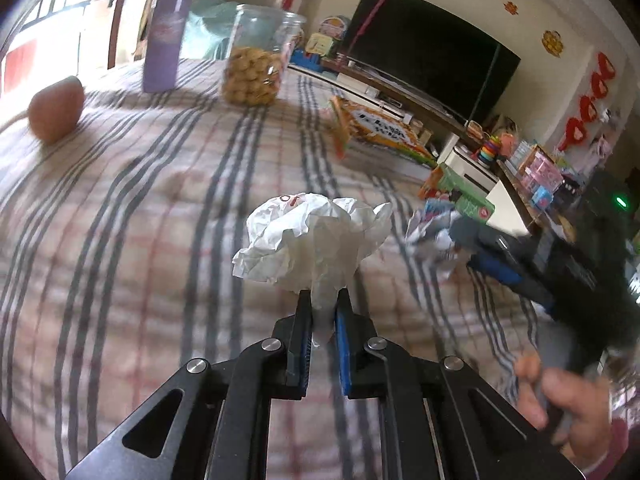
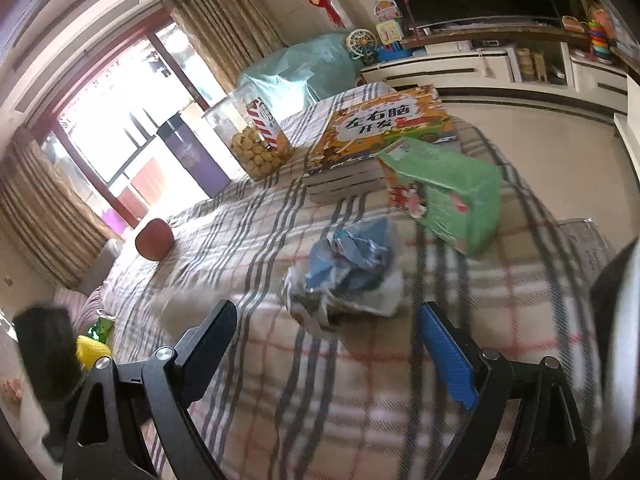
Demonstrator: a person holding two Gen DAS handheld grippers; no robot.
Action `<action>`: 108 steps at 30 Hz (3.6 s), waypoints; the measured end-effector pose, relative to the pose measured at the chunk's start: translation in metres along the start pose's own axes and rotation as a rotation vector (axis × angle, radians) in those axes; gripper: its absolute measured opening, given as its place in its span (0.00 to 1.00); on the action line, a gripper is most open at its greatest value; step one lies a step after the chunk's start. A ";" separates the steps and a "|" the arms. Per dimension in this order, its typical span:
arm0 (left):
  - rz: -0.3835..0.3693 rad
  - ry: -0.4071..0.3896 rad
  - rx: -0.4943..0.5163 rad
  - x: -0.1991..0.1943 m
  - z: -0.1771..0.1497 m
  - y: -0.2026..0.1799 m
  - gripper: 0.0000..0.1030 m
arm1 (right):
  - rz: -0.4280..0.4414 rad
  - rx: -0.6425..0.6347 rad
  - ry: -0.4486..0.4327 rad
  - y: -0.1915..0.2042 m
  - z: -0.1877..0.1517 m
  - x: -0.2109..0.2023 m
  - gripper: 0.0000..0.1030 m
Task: Collect trash
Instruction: 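Grasp the white plastic bag with the left gripper while the right gripper grasps the blue-white wrapper, then carry the plastic bag and wrapper over the bin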
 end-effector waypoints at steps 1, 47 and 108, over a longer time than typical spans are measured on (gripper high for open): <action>-0.004 0.000 -0.005 -0.002 -0.005 0.002 0.09 | -0.003 0.004 0.002 0.001 0.001 0.003 0.90; 0.058 -0.050 0.084 -0.033 -0.049 -0.021 0.09 | -0.122 -0.054 -0.024 -0.008 -0.057 -0.035 0.15; -0.037 0.011 0.465 -0.007 -0.052 -0.226 0.09 | -0.152 0.128 -0.287 -0.126 -0.109 -0.216 0.13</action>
Point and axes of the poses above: each gripper's, at about its wrist camera, not at the fingertips, and x roughly the way its jaws point, y to its left, z to its top, the point moved 10 cm from there along x, roughly the way its jaws point, and after that the axes turned 15 degrees about y, right-handed, at the moved point
